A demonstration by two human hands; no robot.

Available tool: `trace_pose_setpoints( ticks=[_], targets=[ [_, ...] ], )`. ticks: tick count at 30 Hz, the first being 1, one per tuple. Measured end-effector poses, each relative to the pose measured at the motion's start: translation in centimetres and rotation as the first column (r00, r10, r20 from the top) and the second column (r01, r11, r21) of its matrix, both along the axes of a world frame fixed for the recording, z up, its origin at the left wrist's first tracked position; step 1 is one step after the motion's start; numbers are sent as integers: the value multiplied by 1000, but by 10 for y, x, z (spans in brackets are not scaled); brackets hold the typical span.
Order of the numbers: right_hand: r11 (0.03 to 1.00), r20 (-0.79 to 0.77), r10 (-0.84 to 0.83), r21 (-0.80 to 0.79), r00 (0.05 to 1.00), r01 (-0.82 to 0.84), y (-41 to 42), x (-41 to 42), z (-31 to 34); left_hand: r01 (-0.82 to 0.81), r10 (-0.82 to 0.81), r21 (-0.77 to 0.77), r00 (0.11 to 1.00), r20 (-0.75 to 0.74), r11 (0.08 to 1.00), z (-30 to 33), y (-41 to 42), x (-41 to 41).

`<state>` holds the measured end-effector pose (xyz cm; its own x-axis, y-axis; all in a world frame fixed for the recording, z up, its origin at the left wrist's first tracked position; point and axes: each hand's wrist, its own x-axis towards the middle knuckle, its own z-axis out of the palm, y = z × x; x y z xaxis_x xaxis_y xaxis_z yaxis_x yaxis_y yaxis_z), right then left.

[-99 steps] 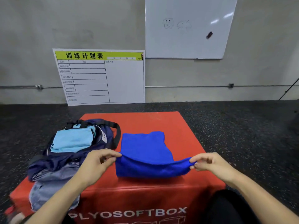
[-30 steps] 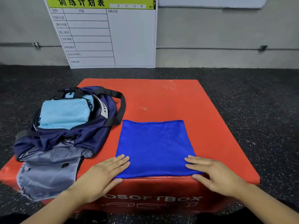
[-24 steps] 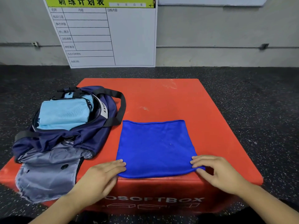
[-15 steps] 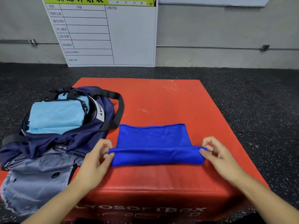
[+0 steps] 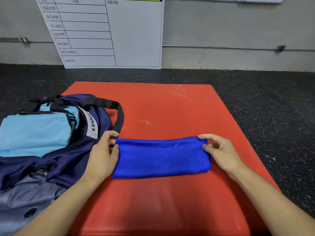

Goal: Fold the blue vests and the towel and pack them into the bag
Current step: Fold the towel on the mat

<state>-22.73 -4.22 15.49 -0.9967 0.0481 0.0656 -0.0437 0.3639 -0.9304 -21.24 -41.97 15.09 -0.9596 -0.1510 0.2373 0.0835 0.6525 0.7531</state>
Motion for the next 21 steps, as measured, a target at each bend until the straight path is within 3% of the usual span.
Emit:
trace_pose_setpoints(
  ticks=[4, 8, 11, 13, 16, 21],
  targets=[
    [956, -74, 2, 294, 997, 20, 1, -25, -17, -43, 36, -311, 999, -28, 949, -9, 6, -11],
    [691, -247, 113, 716, 962, 103, -16, -21, -24, 13, -130, -568, 978, -166, 823, -9, 27, -7],
    [573, -175, 413, 813, 894, -105, -50, -10, -22, 131, -285, -691, 952, -113, 711, -19, 60, 7],
    [481, -70, 519, 848, 852, -224, -67, -6, -28, 187, -289, -715, 957, -22, 674, -35, 75, 14],
    [427, 45, 523, 850, 851, -308, -73, 0, -37, 221, -248, -713, 966, 69, 665, -52, 76, 17],
    [342, 32, 590, 895, 807, -285, -66, 4, -25, 340, -342, -690, 929, 141, 639, -48, 67, 11]
  ],
)
